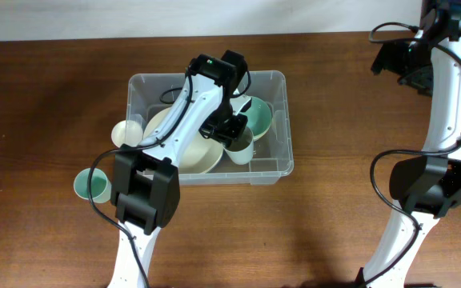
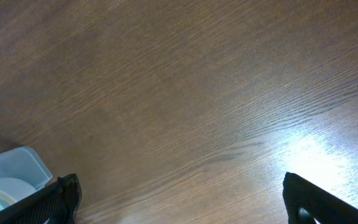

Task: Pack container
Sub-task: 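Carry the grey cup over the container with the left gripper, then set the grey cup down in front of the bowls and release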

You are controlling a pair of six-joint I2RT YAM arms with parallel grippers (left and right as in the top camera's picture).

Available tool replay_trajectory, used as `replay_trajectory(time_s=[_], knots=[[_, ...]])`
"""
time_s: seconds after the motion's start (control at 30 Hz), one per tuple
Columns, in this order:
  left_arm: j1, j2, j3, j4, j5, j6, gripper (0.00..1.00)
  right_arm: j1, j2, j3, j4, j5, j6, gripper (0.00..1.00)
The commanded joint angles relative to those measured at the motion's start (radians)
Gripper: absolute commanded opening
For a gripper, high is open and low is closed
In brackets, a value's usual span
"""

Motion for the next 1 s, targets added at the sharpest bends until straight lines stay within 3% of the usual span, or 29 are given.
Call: replay_trajectory(time_s=[0.0,0.3,0.57,0.63,0.67,0.7,0.97], knots=[[-0.002,0.011,-0.032,0.039,0.018,0.009,0.02,0.003,0.008,-0.003,0.001,0.016,0.007,0.99],[-0.002,0.076,-0.043,0.091,0.018,0.009,0.06,0.003,0.008,-0.003,0.001,0.016,0.007,0.99],[-0.001,0.077,-0.043,0.123,-0.023,0.009,0.29,0.003,0.008,-0.003,0.001,0.016,0.007,0.99],[-0.001,0.077,-0.043,0.123,-0.034,0.009,0.45,0.003,0.008,-0.003,0.001,0.016,0.007,0.99],[-0.001,0.077,-0.043,0.123,-0.039,0.009,0.59,0.003,0.008,-0.003,0.001,0.016,0.007,0.99],[-0.001,0.077,-0.042,0.124,-0.043,0.009,0.64,0.003,0.008,-0.003,0.001,0.016,0.007,0.99],[-0.001,0.076,0.036,0.110,-0.047,0.009,0.67,0.003,0.008,-0.003,0.001,0.016,0.007,0.99]])
